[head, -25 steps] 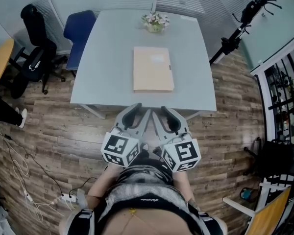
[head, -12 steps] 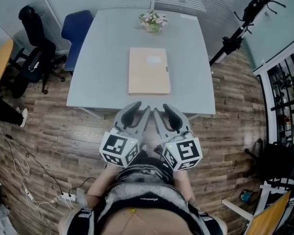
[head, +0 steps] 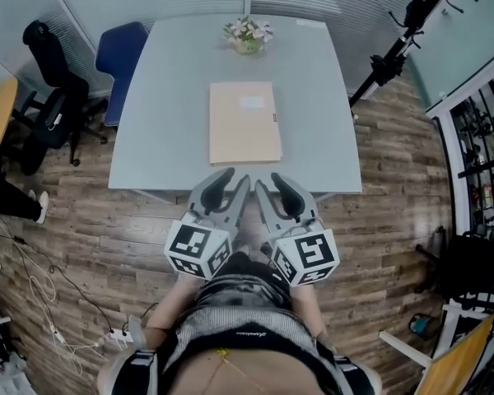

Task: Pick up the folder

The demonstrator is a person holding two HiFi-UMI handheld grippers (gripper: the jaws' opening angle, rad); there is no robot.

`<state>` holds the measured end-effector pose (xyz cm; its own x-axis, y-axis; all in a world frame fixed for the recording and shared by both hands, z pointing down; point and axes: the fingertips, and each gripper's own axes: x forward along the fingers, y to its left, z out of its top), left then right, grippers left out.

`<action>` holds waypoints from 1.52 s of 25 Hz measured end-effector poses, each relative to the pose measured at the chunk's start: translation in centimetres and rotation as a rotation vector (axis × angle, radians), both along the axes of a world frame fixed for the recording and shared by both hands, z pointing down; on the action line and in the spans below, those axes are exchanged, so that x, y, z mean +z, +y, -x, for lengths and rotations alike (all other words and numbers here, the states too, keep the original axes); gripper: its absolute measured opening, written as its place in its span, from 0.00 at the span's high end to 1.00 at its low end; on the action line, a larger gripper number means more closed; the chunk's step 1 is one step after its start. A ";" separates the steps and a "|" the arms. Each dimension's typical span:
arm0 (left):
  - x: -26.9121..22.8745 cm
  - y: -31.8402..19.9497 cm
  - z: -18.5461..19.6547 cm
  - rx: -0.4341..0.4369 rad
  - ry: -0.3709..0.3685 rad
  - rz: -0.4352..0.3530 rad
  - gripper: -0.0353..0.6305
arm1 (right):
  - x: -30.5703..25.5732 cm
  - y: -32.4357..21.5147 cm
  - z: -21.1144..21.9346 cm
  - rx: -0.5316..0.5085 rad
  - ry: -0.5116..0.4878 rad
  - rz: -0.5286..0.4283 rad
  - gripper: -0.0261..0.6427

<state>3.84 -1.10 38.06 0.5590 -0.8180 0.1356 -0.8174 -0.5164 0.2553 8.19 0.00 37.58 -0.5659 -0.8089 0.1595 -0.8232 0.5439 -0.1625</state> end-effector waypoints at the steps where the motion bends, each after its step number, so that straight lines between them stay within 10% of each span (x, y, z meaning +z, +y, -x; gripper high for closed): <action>1: 0.0 -0.5 -0.1 0.003 0.001 -0.001 0.80 | 0.0 -0.4 -0.1 0.004 0.000 0.000 0.78; 38: 3.4 -21.7 0.9 0.089 0.006 0.069 0.80 | 4.6 -21.6 0.6 0.097 0.044 0.098 0.75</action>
<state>2.91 -22.83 41.45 0.6299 -0.7541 0.1862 -0.7676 -0.5678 0.2972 7.55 -21.63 42.14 -0.4770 -0.8386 0.2631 -0.8784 0.4452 -0.1737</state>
